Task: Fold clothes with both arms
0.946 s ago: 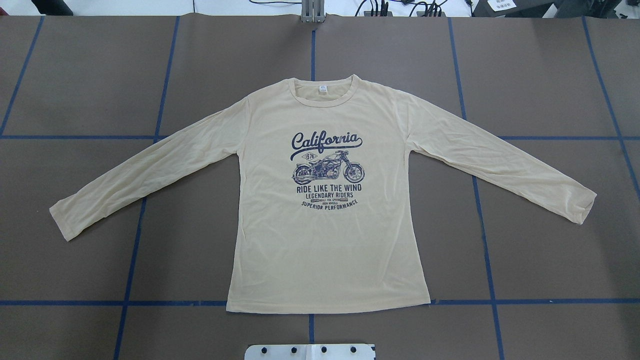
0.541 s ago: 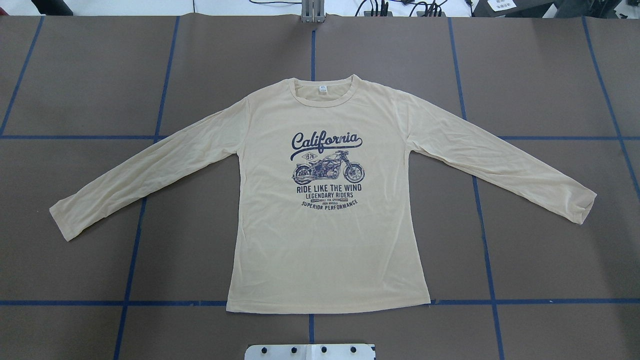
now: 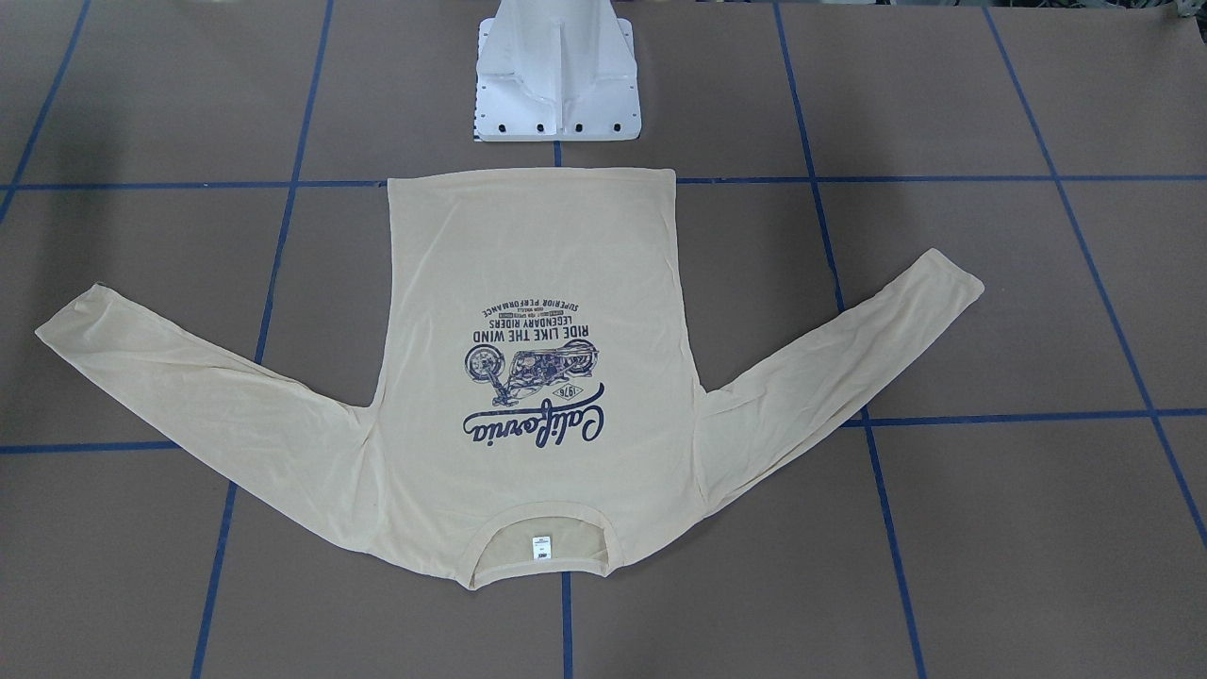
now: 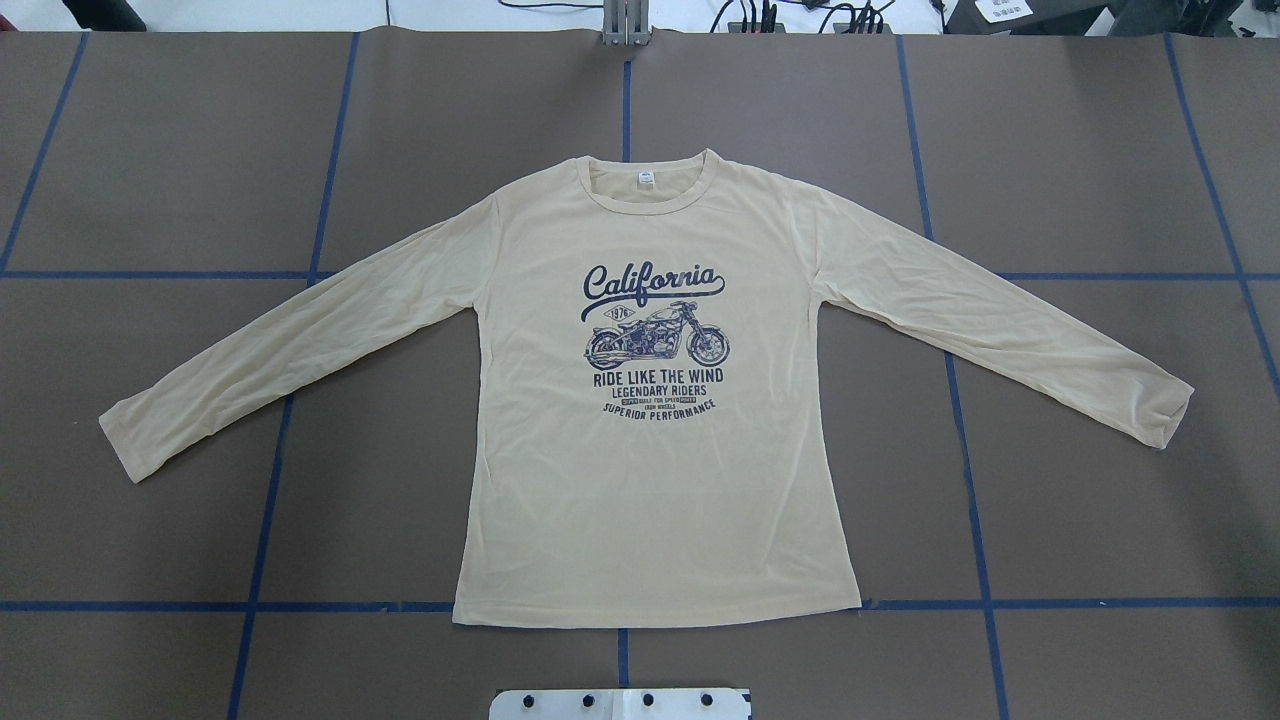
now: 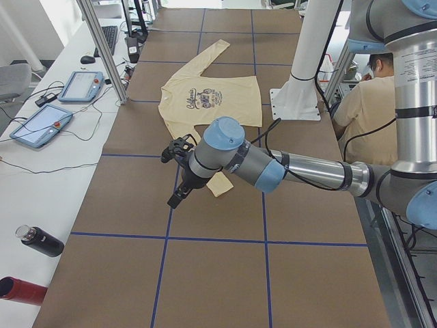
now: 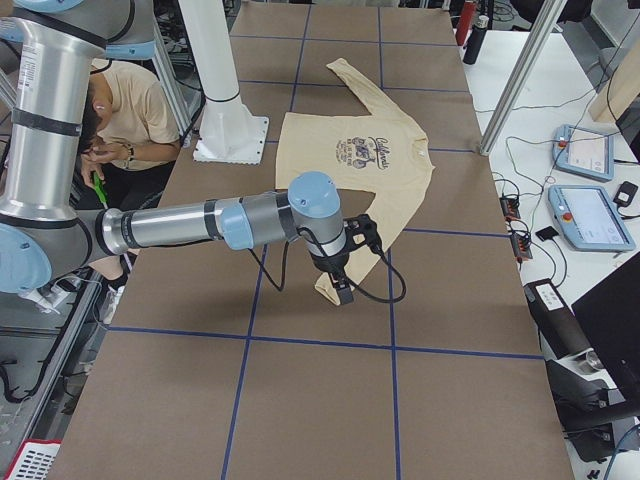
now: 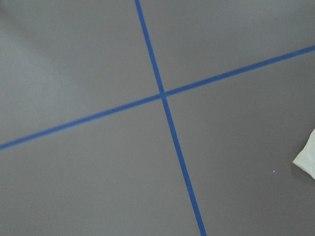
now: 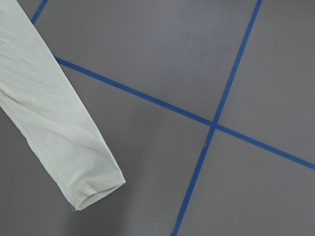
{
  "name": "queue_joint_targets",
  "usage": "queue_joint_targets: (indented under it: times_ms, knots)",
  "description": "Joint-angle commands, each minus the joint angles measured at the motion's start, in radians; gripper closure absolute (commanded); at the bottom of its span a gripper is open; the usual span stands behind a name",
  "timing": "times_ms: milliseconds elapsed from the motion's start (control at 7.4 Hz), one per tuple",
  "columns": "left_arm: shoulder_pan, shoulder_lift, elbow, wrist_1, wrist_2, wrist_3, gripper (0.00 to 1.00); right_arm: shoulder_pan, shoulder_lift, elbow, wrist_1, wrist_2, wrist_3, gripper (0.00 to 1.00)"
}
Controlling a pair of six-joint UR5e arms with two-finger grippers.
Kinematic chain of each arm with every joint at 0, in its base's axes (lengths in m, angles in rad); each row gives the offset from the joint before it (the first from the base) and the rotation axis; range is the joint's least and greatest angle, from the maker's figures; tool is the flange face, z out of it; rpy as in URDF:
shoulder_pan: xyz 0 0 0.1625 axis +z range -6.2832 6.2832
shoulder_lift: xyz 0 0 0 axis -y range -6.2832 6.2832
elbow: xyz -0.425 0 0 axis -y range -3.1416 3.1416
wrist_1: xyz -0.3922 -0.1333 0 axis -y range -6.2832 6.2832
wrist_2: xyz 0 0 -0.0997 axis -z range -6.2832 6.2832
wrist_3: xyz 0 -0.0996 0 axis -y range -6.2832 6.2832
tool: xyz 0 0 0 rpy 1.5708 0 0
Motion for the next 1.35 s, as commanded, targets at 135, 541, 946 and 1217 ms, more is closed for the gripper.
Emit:
queue_joint_targets:
  times_ms: [135, 541, 946, 1217]
  knots:
    - [0.0, -0.03, 0.023, -0.094, -0.001, -0.093, 0.0, -0.062, 0.036, -0.011, 0.068, 0.039, 0.179, 0.0]
    - [0.002, -0.018, 0.029, -0.129, -0.001, -0.097, 0.0, -0.252, 0.034, -0.259, 0.642, -0.052, 0.675, 0.01]
    - [0.002, -0.018, 0.037, -0.131, -0.001, -0.097, 0.0, -0.448, 0.002, -0.312, 0.849, -0.281, 0.915, 0.12]
    - [0.002, -0.018, 0.04, -0.131, -0.001, -0.097, 0.0, -0.498, -0.001, -0.408, 0.956, -0.344, 0.925, 0.26]
